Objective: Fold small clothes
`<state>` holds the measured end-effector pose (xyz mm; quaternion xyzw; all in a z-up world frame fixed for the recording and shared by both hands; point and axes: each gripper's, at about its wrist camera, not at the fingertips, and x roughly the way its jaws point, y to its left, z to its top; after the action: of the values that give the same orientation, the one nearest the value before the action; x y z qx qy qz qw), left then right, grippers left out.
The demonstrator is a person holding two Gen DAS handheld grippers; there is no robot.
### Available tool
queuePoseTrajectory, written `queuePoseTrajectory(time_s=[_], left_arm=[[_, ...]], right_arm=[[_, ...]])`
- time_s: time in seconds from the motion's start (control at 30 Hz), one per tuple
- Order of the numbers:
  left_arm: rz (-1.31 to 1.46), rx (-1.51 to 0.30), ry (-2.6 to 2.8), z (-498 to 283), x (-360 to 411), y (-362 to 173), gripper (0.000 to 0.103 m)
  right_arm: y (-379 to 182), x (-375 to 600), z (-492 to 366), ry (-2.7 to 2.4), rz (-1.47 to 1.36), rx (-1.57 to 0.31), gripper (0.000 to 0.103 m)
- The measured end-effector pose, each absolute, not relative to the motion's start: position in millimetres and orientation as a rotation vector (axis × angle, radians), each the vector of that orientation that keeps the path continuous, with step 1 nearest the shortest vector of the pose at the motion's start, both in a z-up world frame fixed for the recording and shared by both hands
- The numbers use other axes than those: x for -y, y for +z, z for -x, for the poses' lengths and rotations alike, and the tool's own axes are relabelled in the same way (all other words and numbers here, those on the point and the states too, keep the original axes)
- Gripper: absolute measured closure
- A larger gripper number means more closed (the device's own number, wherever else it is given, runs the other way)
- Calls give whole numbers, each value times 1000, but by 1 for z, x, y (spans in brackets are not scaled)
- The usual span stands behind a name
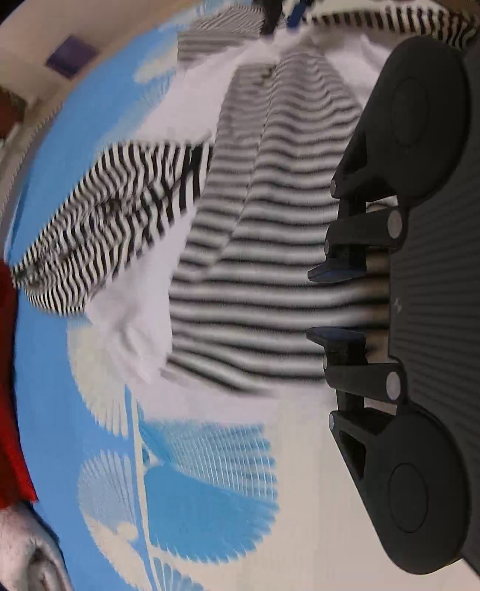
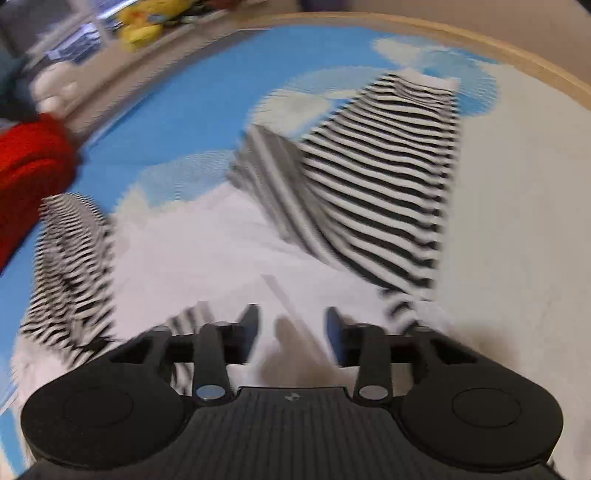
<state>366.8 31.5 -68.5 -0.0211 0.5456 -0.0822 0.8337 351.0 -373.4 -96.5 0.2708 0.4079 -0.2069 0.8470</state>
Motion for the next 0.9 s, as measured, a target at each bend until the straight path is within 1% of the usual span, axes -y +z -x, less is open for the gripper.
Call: queuePoseTrajectory(time_s=[0.07,0.1,0.13,0.2,0.23,0.27,0.3,0.37,0.5,0.63,0.8,0.9], left_arm=[[-40,-1234,-137,-368,-22,-87,72],[-73,-1224,-140,-366,-18,-90,71],[-100,-1212,-137,-367,-13,-87,70],[-96,-1179,-128,-368,-9,-75,66],[-84,-1152,-131,-368,-8,-67,60],[-76,-1132,-130,-366,-8,-63,56],[-71,-1117,-124,-367,-8,-57,55],[-70,-1098,-116,-366,-6,-52,55],[-70,-1092,-95,-363,-5,-53,55],[-63,-1076,-82,-362,-12,-51,55],[-44,-1065,-82,-360,-14,-48,55],[-48,-1064,-98,-359,-11,-49,55]], right_arm=[[-111,374,-362,-364,-577,-975,52],[-115,372,-362,-382,-551,-1019,53],[-115,374,-361,-402,-536,-1016,53],[-107,381,-363,-397,-552,-985,53],[-102,383,-363,-380,-558,-953,53],[-94,389,-363,-368,-548,-915,53],[-86,395,-361,-367,-522,-882,53],[-77,412,-360,-377,-495,-837,53],[-78,470,-347,-434,-583,-755,53],[-84,531,-344,-539,-562,-663,54],[-113,604,-346,-645,-623,-603,54],[-137,627,-351,-640,-729,-604,54]])
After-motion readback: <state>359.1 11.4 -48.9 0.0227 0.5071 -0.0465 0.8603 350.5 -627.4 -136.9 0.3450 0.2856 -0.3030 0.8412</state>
